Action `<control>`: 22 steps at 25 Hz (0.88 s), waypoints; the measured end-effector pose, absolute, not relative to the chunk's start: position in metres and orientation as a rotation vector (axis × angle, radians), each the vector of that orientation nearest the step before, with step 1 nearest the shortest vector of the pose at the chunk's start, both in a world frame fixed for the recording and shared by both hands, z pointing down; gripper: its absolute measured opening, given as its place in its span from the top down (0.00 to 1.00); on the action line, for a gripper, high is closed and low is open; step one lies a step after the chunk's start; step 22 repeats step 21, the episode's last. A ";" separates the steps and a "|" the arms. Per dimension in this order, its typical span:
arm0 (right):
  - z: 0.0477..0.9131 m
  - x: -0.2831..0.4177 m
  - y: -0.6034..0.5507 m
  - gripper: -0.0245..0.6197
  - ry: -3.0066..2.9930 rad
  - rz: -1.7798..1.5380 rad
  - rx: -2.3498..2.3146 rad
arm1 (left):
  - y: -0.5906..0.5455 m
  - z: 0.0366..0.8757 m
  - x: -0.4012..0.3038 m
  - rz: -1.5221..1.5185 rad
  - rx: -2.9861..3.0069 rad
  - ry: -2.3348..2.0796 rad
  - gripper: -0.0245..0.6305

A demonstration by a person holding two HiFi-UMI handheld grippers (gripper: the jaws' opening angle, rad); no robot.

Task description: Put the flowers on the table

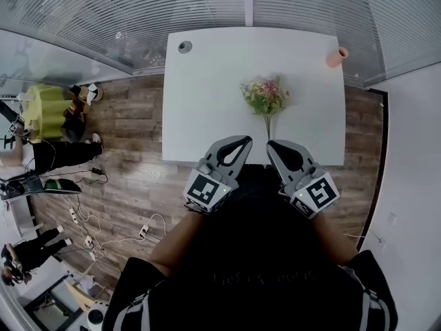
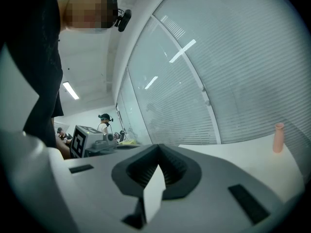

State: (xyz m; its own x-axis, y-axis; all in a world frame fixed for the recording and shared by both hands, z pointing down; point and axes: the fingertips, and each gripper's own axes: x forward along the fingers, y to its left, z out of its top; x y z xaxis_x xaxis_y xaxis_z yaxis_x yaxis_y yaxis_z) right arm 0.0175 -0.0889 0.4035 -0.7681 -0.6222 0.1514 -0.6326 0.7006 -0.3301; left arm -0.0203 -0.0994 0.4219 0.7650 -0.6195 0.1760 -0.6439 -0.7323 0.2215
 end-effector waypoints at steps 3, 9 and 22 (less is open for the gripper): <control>0.393 0.017 -0.088 0.91 -2.879 0.534 1.068 | -0.098 0.409 -0.020 0.097 2.696 -0.983 0.93; 0.382 0.024 -0.086 0.91 -2.881 0.516 1.092 | -0.096 0.388 -0.016 0.070 2.750 -0.984 0.93; 0.350 0.020 -0.076 0.91 -2.984 0.452 1.063 | -0.083 0.369 -0.011 0.072 2.809 -0.963 0.93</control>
